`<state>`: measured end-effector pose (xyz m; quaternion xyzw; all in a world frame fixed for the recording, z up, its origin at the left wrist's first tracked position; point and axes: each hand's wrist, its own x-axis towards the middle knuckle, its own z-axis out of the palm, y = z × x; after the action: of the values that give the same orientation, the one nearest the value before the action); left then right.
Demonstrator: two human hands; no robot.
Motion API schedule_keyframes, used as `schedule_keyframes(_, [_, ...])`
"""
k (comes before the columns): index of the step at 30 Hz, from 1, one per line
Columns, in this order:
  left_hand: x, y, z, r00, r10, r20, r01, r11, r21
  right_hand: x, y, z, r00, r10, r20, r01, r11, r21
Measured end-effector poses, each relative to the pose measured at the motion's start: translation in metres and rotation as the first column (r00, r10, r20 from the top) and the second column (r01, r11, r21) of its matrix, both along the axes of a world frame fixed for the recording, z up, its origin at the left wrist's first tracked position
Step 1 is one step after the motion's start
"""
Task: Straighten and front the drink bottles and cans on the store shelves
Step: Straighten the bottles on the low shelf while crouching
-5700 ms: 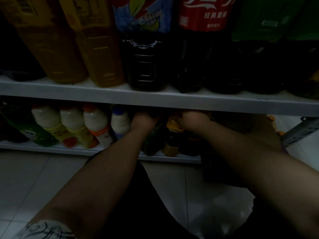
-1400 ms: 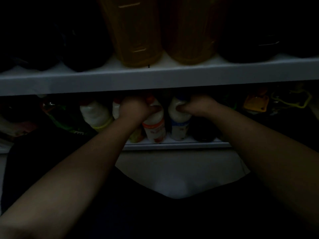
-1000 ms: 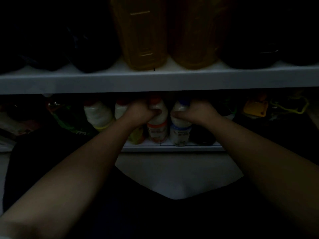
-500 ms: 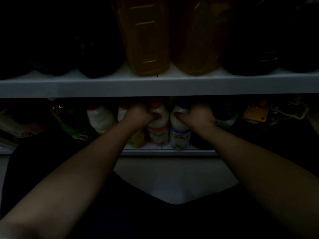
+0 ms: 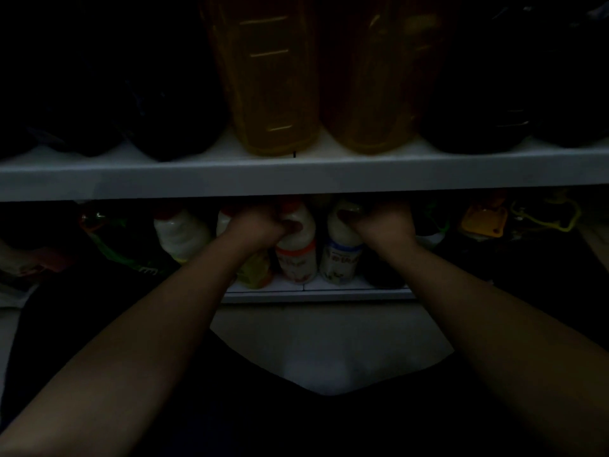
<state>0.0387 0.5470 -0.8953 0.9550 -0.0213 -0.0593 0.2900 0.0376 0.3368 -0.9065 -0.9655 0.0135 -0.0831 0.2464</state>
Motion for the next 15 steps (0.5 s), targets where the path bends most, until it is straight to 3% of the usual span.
schedule_keyframes(8, [-0.002,-0.0047,-0.0052,0.999,0.007,0.05,-0.005,0.999,-0.039,-0.0068,0.0047,-0.0025,0.995,0.032,-0.093,-0.03,0.999,0.025])
schedule_keyframes(15, [-0.005,-0.0055,-0.0057,0.991,-0.012,0.13,0.007,0.999,0.037,-0.0068,0.006,0.0046,0.99,0.044,-0.134,-0.04,0.999,0.03])
